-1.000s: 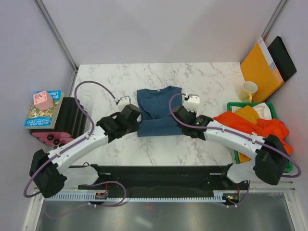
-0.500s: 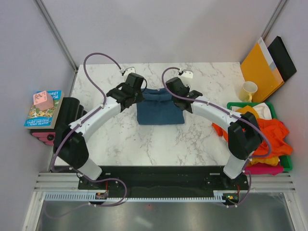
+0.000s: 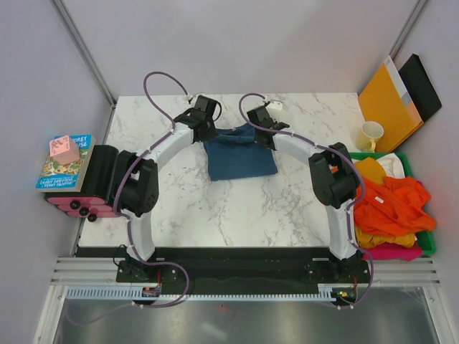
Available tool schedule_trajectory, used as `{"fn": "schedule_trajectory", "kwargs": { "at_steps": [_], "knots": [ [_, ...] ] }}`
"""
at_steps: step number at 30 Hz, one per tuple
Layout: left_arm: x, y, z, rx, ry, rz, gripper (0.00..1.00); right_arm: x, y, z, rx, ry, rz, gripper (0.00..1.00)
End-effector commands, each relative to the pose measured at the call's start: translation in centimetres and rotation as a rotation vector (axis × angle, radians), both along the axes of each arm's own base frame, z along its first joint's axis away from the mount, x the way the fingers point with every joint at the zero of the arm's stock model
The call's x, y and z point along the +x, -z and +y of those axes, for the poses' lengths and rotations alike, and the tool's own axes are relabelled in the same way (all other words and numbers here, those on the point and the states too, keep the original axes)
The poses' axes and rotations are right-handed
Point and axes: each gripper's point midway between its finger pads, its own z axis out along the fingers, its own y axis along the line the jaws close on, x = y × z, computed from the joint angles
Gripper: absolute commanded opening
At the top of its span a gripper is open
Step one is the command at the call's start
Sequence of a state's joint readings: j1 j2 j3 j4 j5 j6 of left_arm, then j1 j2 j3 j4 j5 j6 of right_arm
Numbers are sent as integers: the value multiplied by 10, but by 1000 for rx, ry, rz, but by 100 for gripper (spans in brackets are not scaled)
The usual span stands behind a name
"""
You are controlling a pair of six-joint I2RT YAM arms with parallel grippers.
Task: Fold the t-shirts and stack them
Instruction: Fold the tshirt
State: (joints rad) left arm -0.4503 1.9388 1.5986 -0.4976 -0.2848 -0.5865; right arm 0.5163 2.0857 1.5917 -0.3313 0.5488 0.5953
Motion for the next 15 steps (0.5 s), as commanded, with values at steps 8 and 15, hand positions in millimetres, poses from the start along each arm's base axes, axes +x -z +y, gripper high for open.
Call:
{"fn": "schedule_trajectory", "kwargs": {
  "at_steps": [8, 15],
  "knots": [
    [49, -8, 10, -35, -31, -50, 2, 71, -36, 26, 86, -39, -121, 0],
    [58, 15, 24, -40, -73, 4, 2, 100, -16, 54, 232, -170, -106, 44]
  ]
}}
